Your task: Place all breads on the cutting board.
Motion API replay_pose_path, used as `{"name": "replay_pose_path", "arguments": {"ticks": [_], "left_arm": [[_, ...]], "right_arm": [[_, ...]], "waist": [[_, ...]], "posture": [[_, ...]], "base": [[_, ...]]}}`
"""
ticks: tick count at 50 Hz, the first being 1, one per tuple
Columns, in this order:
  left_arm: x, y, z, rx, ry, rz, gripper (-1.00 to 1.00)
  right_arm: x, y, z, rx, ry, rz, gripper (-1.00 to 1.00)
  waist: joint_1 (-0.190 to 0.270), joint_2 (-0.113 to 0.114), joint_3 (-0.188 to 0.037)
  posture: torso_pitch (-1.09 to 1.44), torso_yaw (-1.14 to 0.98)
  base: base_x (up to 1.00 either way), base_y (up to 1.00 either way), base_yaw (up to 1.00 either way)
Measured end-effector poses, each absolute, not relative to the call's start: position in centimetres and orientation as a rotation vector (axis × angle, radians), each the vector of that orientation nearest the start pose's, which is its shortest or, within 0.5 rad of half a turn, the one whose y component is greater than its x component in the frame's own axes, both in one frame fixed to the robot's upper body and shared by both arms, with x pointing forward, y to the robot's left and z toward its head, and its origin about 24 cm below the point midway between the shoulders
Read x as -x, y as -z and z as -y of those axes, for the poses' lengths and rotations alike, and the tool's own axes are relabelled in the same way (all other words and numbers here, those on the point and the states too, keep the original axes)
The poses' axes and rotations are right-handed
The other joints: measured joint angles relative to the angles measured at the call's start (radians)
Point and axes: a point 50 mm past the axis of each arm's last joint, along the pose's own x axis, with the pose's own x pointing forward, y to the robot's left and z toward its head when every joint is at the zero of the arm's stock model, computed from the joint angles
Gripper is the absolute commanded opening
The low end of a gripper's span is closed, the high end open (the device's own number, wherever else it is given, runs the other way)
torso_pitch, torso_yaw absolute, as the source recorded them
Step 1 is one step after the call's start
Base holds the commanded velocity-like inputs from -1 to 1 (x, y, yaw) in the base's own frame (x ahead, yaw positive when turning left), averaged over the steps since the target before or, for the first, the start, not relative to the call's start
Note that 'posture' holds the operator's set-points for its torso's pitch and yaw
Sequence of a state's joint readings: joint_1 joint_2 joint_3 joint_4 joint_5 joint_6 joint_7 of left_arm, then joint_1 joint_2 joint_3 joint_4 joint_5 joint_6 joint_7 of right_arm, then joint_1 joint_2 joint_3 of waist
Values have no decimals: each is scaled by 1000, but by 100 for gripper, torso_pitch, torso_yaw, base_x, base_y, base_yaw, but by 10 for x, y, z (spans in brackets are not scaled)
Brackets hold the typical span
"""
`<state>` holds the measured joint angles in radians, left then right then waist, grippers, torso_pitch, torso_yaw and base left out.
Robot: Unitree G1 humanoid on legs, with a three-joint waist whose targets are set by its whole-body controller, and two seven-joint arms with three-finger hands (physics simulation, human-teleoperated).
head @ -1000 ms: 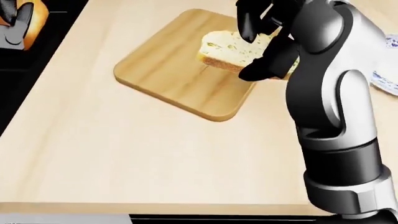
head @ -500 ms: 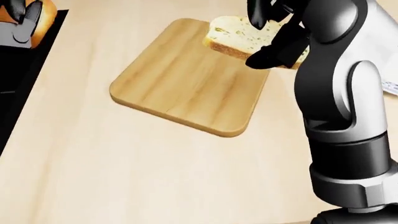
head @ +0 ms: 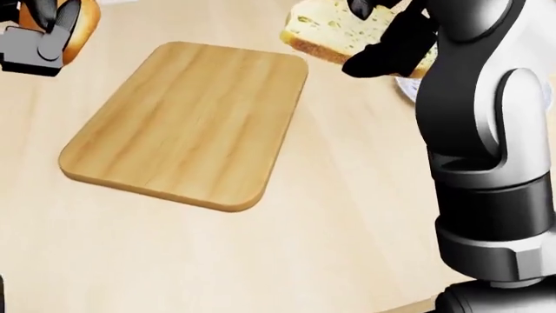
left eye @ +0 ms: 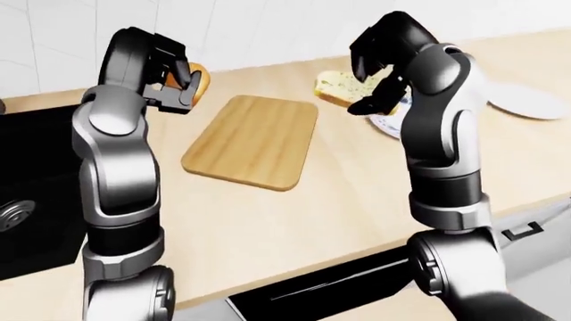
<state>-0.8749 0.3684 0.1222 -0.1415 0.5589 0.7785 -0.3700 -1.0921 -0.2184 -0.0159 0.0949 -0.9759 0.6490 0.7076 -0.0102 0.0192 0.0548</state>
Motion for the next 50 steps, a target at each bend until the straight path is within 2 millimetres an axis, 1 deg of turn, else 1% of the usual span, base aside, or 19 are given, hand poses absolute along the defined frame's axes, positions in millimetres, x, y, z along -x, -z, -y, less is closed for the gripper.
{"name": "replay_pose_path", "arguments": {"ticks": [5, 10, 16, 24, 30, 33, 38, 45, 50], "left_arm": [[-332, -284, -191, -660, -165, 178, -100], [-336, -281, -173, -694, -117, 189, -100], [-343, -277, -162, -732, -103, 186, -100], [-350, -267, -149, -778, -82, 181, -100], [-352, -262, -135, -811, -13, 188, -100], [-357, -258, -130, -820, 30, 166, -100], [-365, -252, -125, -839, 73, 119, -100], [-376, -239, -118, -861, 109, 71, -100], [-378, -232, -111, -878, 126, 68, -100]], "right_arm": [[-353, -314, 137, 960, -4, 107, -100], [-353, -312, 137, 960, -9, 98, -100], [-353, -313, 138, 955, -8, 94, -100], [-353, -317, 141, 951, 8, 106, -100], [-354, -315, 142, 946, 12, 105, -100], [-355, -314, 143, 945, 16, 100, -100], [-357, -313, 143, 942, 14, 93, -100], [-360, -313, 150, 934, 46, 79, -100], [-362, -310, 150, 934, 42, 69, -100]], "waist": [[0, -3, -11], [4, -1, -12], [10, -1, -11], [17, 4, -25], [24, 10, -32], [27, 6, -28], [31, -8, -16], [34, -25, -12], [36, -28, -10]], "posture": [[0, 0], [0, 0], [0, 0], [0, 0], [0, 0], [0, 0], [0, 0], [0, 0], [0, 0]], "base": [[0, 0, 0], [0, 0, 0], [0, 0, 0], [0, 0, 0], [0, 0, 0], [0, 0, 0], [0, 0, 0], [0, 0, 0], [0, 0, 0]]}}
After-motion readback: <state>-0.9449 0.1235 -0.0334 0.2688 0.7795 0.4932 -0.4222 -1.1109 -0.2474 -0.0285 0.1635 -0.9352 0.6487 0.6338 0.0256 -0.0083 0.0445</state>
